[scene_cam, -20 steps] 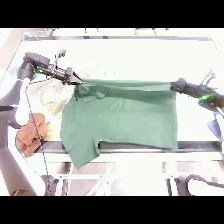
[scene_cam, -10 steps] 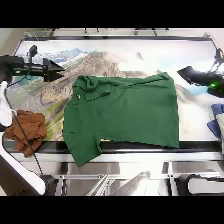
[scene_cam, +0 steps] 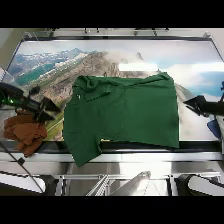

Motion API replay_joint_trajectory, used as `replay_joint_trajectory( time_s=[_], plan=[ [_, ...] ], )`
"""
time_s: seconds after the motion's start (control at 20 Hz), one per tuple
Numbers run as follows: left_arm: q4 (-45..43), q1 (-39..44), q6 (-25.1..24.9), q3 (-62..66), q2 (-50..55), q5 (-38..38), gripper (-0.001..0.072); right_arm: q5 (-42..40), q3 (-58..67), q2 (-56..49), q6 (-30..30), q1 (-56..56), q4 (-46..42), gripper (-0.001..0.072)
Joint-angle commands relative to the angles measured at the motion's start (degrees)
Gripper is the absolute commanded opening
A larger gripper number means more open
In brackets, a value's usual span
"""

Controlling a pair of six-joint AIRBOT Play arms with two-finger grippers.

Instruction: Fold the shirts.

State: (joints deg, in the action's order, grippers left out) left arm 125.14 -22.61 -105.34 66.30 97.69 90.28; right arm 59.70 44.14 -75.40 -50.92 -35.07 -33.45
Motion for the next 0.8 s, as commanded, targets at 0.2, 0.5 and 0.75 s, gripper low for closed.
replay_joint_trajectory(
  time_s=[0.2, 0.5, 0.75],
  plan=[
    [-5.84, 4.11, 2.01, -14.97, -3.17, -11.76, 0.0532, 2.25, -5.51, 11.02, 1.62, -1.38, 2.19, 0.0364],
    [3.08, 11.32, -1.31, -14.97, -3.13, -12.68, 0.0528, 4.7, -5.51, 14.05, -0.35, -1.51, 1.53, 0.0364],
    [5.35, 14.08, -4.35, -14.97, -3.13, -12.46, 0.0019, 5.33, -5.53, 13.94, -10.84, -2.29, -12.52, 0.0365]
  ],
)
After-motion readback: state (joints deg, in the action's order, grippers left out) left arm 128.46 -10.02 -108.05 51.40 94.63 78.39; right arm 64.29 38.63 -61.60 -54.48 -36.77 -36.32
